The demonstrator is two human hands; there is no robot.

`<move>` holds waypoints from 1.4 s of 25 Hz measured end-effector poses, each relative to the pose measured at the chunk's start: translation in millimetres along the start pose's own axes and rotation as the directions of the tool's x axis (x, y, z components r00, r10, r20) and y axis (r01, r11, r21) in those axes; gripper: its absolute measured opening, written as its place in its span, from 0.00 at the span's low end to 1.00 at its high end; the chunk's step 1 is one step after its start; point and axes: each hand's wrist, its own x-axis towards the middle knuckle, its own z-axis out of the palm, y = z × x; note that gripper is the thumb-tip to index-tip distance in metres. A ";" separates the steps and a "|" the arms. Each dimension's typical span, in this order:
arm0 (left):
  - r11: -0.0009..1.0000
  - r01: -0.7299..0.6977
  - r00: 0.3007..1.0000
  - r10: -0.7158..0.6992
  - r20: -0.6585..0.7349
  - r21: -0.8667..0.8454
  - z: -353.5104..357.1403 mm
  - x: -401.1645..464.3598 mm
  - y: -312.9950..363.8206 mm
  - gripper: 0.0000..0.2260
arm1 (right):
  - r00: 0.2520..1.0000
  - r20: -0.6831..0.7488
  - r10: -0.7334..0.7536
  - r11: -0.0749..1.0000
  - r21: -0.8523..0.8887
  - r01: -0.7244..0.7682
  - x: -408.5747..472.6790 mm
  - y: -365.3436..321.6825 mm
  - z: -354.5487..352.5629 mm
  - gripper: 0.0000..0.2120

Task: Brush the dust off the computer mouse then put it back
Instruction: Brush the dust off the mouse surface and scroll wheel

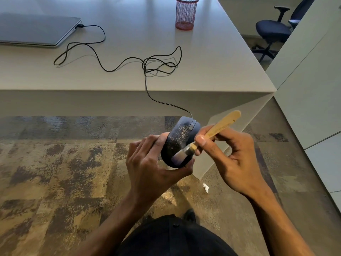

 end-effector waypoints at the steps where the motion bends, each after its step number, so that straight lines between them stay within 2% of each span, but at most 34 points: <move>1: 1.000 0.002 1.000 -0.002 -0.001 0.000 -0.5 0.1 -0.3 0.30 | 0.999 -0.044 -0.001 1.000 -0.024 0.000 2.2 0.5 0.8 0.05; 3: 1.000 0.001 1.000 -0.001 0.003 0.009 -1.4 0.0 -0.4 0.31 | 0.990 -0.144 -0.010 0.999 -0.052 0.003 7.2 0.9 2.1 0.04; 5: 1.000 -0.006 1.000 0.006 0.002 0.013 -1.9 -0.7 0.2 0.31 | 0.982 -0.187 -0.029 1.000 -0.009 0.028 9.8 -1.1 2.7 0.05; 8: 1.000 -0.002 1.000 0.002 -0.007 0.005 -2.3 0.3 0.7 0.30 | 0.998 -0.027 -0.055 0.995 0.087 0.057 7.9 -5.4 2.9 0.05; 10: 1.000 -0.004 1.000 0.004 -0.003 0.003 -2.4 0.6 1.3 0.30 | 0.997 0.063 -0.040 0.998 0.057 0.036 7.2 -6.0 5.4 0.05; 11: 1.000 -0.005 1.000 0.005 -0.002 0.004 -2.5 0.6 1.5 0.30 | 0.998 0.064 -0.029 0.999 0.017 0.028 8.2 -5.4 7.3 0.06; 15: 1.000 -0.017 1.000 0.017 0.001 0.005 -2.4 -0.2 1.5 0.31 | 0.989 -0.139 -0.057 0.992 -0.117 0.041 14.9 -1.9 13.0 0.04; 17: 1.000 -0.021 1.000 0.021 -0.001 0.000 -2.8 -1.0 1.1 0.31 | 0.983 -0.171 -0.068 0.996 -0.061 0.058 14.5 -2.1 11.3 0.04; 20: 1.000 -0.013 1.000 0.013 0.001 -0.002 -3.8 -0.5 0.4 0.31 | 0.998 0.018 -0.052 0.997 0.066 0.051 10.0 -3.4 11.4 0.05; 22: 1.000 -0.012 1.000 0.012 -0.002 0.003 -3.6 -0.5 0.3 0.31 | 0.998 0.066 -0.010 0.999 0.036 0.008 9.1 -1.7 13.4 0.07; 27: 1.000 -0.023 1.000 0.023 -0.001 0.003 -2.4 -1.9 1.3 0.31 | 0.984 -0.175 0.040 0.996 -0.077 -0.054 19.6 7.2 12.0 0.06; 30: 1.000 -0.029 1.000 0.029 0.000 -0.009 -2.1 -2.8 1.1 0.31 | 0.967 -0.246 0.063 0.991 -0.098 -0.089 27.4 10.9 5.3 0.05; 32: 1.000 -0.024 1.000 0.024 -0.003 -0.014 -2.4 -2.5 0.9 0.31 | 0.975 -0.212 0.072 0.997 0.035 -0.066 29.4 10.5 -1.2 0.05; 35: 1.000 -0.025 1.000 0.025 -0.018 -0.010 -2.5 -2.2 0.7 0.30 | 1.000 -0.008 -0.005 0.984 0.179 0.006 26.0 4.9 -5.5 0.06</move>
